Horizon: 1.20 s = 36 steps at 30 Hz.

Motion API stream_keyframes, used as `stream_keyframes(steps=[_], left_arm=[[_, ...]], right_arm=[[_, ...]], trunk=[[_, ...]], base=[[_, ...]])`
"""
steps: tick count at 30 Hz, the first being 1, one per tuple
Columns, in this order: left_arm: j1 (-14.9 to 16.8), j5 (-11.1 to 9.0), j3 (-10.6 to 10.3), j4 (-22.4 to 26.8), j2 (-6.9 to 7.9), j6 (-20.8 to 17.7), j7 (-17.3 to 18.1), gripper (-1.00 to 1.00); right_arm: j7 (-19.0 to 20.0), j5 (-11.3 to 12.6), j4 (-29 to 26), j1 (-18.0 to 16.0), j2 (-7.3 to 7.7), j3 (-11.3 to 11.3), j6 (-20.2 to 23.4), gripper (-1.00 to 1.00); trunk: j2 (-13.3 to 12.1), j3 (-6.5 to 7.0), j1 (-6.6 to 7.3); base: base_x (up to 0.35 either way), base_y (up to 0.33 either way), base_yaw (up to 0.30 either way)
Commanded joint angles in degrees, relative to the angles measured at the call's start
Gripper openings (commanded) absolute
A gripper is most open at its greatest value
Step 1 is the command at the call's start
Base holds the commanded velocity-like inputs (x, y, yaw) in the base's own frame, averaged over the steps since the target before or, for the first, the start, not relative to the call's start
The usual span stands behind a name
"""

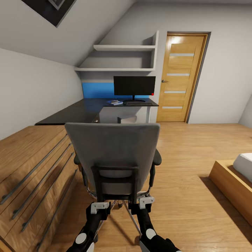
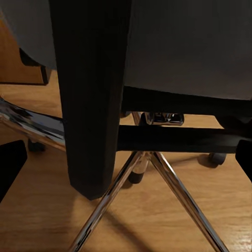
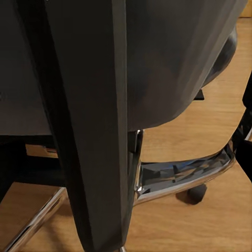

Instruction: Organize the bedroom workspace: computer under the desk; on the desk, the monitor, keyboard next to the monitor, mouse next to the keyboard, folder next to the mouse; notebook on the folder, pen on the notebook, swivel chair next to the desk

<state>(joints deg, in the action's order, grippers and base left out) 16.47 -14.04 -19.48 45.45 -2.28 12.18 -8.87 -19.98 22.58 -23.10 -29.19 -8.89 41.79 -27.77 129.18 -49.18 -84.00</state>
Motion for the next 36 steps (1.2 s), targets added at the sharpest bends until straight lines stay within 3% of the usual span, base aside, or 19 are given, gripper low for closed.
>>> stream_keyframes(steps=[1,24,36], left_arm=[[0.1,-0.5,-0.3,0.0,0.06,0.3,-0.4,1.0],[0.1,-0.5,0.6,-0.4,-0.06,0.3,-3.3,1.0],[0.3,-0.7,1.9,-0.4,-0.2,-2.6,-5.8,1.0]], right_arm=[[-0.4,0.4,0.0,-0.1,0.02,0.5,-0.2,1.0],[-0.4,0.4,0.0,-0.1,0.02,0.5,-0.3,1.0],[-0.4,0.4,0.0,-0.1,0.02,0.5,-0.3,1.0]], trunk=[[0.0,-0.05,0.01],[0.0,-0.05,0.01],[0.0,-0.05,0.01]], base=[[0.0,0.0,0.0],[0.0,0.0,0.0],[0.0,0.0,0.0]])
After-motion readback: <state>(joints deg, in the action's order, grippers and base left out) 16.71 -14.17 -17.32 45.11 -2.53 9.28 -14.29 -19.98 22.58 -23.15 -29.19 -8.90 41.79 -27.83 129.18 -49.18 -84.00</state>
